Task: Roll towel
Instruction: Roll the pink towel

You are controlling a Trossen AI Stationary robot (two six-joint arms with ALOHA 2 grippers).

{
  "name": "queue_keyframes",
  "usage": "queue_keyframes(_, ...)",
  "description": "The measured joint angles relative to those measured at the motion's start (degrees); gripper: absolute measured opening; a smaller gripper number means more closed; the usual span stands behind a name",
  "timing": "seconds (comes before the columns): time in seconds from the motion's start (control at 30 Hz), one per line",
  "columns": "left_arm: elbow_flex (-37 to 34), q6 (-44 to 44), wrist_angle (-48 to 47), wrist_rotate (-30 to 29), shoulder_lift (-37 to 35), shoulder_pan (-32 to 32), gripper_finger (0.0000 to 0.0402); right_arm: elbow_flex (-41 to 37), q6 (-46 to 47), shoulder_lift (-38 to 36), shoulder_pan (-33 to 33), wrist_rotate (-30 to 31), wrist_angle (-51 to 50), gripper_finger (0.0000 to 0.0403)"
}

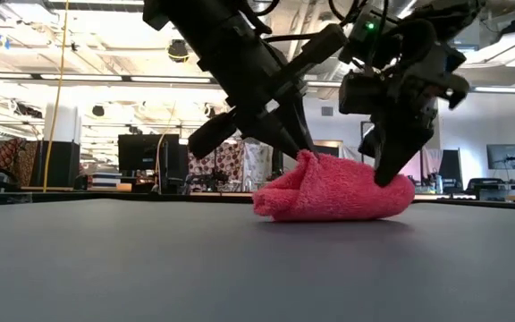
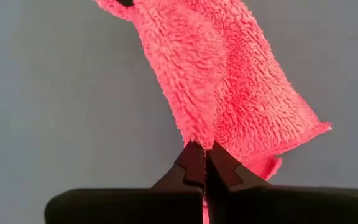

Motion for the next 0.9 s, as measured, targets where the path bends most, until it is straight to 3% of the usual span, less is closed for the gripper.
queue_keyframes(0.1,-0.13,-2.67,-1.31,0.96,0.0,-0.41,0.0,1.86,1.95,-0.02,-0.9,-2.6,-4.97,0.0013)
queue_keyframes(0.23,-4.39,-8.6,4.66,3.83,0.0,-1.26,0.0,2.68,3.9,-0.04,-2.58,-8.33,-8.14,0.0013)
queue_keyframes(0.37,-11.69,-18.14,16.07,3.87,-0.07,-2.41,0.0,2.73,5.65,0.36,-3.74,-11.77,-9.04,0.0013)
queue_keyframes(0.57,-20.25,-23.56,33.13,0.62,-0.07,-3.4,0.0,2.75,7.7,0.5,-4.95,-13.43,-8.78,0.0013)
queue_keyframes(0.9,-20.44,-30.36,32.22,1.25,-0.04,-2.2,0.0,2.66,9.65,2.05,-9.19,-19.36,-9.21,0.0013)
